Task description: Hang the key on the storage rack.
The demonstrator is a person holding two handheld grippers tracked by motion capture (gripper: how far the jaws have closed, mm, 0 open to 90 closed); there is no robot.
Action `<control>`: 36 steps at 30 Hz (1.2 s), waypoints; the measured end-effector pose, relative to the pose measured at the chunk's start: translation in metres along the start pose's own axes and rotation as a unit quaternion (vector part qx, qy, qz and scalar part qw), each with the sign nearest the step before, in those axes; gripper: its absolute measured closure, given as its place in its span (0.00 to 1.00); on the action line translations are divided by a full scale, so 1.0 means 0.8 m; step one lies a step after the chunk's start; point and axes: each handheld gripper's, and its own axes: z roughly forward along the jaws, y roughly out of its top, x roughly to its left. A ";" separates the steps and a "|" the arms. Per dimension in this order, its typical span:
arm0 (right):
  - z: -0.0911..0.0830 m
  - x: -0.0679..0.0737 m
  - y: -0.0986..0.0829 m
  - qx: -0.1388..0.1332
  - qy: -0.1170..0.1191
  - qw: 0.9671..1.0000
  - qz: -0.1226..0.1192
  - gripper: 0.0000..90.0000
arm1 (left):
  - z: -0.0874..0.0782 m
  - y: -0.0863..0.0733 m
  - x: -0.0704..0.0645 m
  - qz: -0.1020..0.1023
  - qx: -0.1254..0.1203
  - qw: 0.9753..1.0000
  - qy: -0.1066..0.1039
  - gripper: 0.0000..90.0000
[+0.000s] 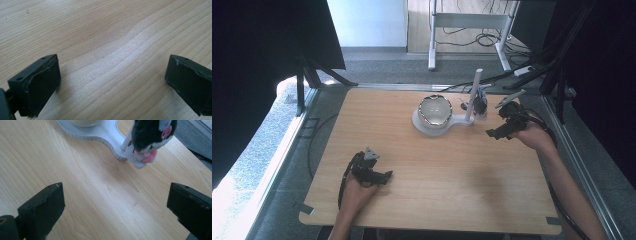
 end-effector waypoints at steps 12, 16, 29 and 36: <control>-0.012 0.015 -0.025 -0.017 -0.003 1.000 0.003 0.02 | 0.000 0.000 0.001 0.004 0.002 1.000 0.000 0.00; -0.017 0.020 -0.033 -0.020 -0.006 1.000 0.005 0.02 | 0.000 0.000 0.001 0.004 0.002 1.000 0.000 0.00; -0.032 0.039 -0.065 -0.025 -0.009 1.000 0.003 0.02 | -0.001 0.000 0.001 0.002 0.003 1.000 -0.001 0.00; -0.034 0.056 -0.074 -0.030 -0.011 0.999 -0.006 0.02 | 0.000 0.000 0.000 0.002 0.002 1.000 0.000 0.00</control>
